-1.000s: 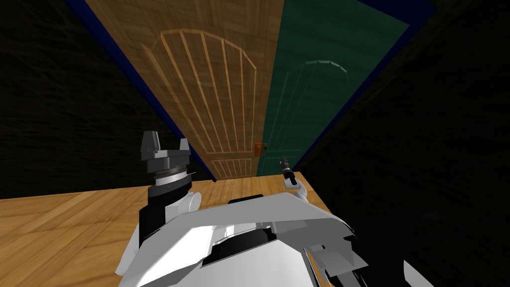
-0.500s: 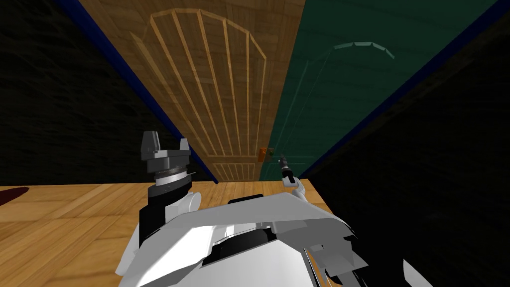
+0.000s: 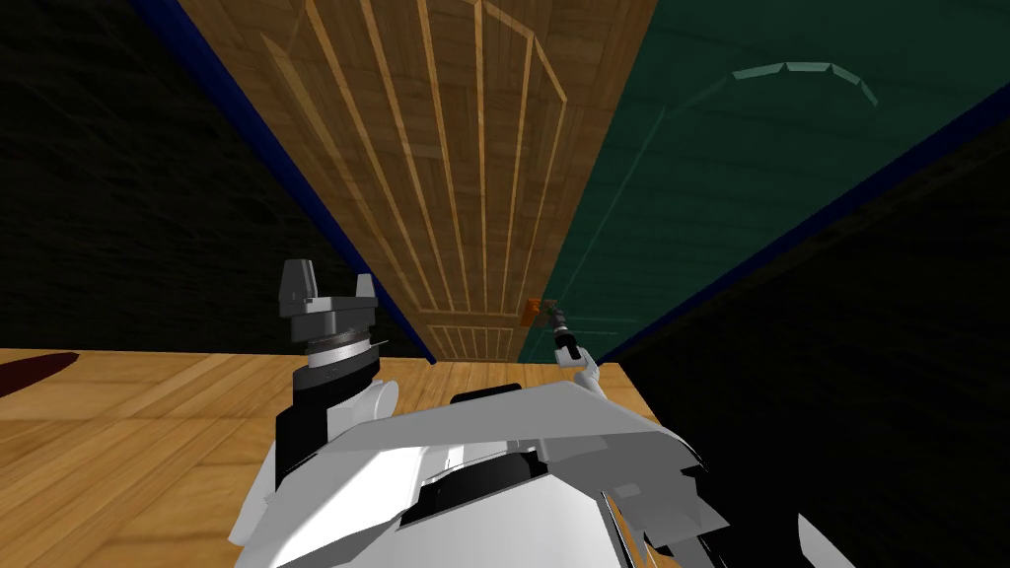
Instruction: Pull the door open
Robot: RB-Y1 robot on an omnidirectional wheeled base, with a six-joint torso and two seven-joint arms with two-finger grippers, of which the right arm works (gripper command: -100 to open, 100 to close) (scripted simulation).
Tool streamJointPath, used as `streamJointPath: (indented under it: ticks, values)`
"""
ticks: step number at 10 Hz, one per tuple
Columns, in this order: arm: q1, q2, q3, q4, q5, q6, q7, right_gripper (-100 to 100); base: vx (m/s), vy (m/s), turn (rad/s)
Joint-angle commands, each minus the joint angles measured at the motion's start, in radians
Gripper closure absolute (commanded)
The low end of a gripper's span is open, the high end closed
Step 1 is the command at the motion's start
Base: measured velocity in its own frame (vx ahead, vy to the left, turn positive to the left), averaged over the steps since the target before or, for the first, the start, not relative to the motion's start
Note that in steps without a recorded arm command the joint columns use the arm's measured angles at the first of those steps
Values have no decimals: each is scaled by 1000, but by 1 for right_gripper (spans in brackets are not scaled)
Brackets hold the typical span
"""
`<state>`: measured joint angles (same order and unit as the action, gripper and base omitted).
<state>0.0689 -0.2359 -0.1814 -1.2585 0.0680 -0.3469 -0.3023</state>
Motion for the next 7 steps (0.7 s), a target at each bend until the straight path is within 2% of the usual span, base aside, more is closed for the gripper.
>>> streamJointPath:
  ticks: [1, 4, 5, 7]
  values:
    - [1, -1, -2, 0, 0, 0, 0, 100, -28, -19, 31]
    - [1, -1, -2, 0, 0, 0, 0, 100, -7, -4, 4]
    - [20, -14, -17, 9, -3, 4, -1, 100, -112, -75, -61]
    - [39, -32, -34, 15, -6, 7, -6, 100, -217, -109, -170]
